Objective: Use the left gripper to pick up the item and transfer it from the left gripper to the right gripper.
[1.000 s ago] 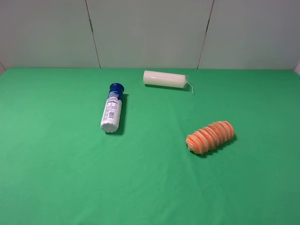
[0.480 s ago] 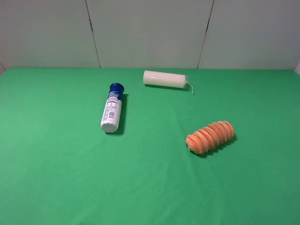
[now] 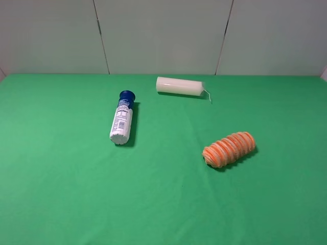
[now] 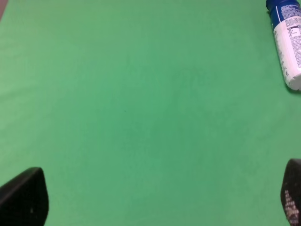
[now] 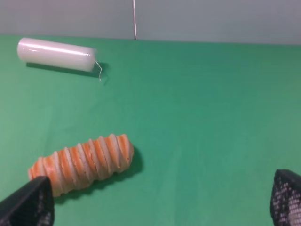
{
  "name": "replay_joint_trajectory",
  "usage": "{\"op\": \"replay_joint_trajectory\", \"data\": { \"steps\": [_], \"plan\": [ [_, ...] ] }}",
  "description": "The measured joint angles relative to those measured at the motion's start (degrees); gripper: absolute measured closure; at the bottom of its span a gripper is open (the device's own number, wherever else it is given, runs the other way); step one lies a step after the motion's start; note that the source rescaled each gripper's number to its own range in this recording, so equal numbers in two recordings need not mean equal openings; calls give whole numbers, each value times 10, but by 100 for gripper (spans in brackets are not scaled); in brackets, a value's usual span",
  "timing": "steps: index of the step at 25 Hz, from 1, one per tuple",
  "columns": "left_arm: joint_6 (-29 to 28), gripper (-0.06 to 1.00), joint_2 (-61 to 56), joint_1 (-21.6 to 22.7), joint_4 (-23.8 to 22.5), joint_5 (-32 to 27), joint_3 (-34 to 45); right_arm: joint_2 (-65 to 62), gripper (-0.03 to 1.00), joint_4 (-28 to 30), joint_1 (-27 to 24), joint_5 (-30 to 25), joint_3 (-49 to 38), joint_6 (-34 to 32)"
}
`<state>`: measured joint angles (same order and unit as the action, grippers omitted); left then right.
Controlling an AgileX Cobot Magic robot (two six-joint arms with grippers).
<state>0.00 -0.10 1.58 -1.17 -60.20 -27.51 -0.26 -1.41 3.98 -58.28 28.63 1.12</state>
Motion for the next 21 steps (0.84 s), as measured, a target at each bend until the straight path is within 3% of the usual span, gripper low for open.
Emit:
{"op": "replay_joint_trajectory", "data": {
  "steps": [21],
  "plan": [
    [0, -6, 0, 0, 0, 0, 0, 0, -3, 0, 0, 0, 0, 0]
  ]
}}
